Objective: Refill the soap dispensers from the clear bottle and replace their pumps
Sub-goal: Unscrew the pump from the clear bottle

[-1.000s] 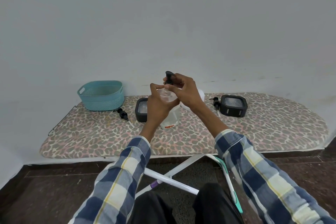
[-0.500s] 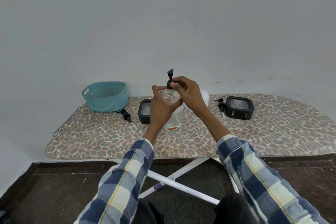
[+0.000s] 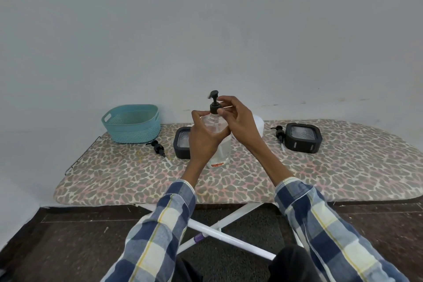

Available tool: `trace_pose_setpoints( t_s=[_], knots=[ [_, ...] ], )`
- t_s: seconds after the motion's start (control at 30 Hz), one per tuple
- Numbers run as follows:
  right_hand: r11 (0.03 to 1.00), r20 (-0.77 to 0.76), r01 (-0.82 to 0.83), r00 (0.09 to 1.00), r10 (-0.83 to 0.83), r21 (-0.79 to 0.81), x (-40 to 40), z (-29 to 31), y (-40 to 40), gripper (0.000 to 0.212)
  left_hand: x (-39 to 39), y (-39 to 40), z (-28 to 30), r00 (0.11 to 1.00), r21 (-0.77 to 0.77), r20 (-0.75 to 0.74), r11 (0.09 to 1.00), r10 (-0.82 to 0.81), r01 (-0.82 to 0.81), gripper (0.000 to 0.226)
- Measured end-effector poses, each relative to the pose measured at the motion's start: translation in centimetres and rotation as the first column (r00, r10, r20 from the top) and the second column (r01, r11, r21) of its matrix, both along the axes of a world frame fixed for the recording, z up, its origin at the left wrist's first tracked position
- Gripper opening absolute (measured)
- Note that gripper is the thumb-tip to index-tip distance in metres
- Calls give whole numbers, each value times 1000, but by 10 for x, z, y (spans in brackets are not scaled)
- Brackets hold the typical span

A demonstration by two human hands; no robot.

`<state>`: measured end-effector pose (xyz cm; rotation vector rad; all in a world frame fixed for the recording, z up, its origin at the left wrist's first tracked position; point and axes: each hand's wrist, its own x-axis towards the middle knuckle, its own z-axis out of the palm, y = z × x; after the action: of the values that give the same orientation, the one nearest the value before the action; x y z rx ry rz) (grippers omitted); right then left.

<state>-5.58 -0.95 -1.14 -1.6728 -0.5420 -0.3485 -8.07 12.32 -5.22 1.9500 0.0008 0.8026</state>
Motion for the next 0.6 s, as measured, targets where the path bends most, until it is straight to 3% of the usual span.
trace_pose_setpoints(
  t_s=[0.17,0.3,0.47,0.6],
  knots=[
    [999,-45,1,999,1,52,-3,2,-5,21,0,-3,-2,1000,-3,12,1000,2,-2,83],
    [999,-40,-1,999,3,48,-11,3,4,40,0,-1,-3,1000,2,1,1000,13,-13,81],
    [999,-1,33,999,-33,5,-3,3,0,20,-1,-2,-1,1000,-18,16,1000,10,-10,80],
    [998,-24,18,1000,-17,62,-3,3,-6,20,-1,-4,-2,1000,-10,17,1000,-9,9,82]
  ],
)
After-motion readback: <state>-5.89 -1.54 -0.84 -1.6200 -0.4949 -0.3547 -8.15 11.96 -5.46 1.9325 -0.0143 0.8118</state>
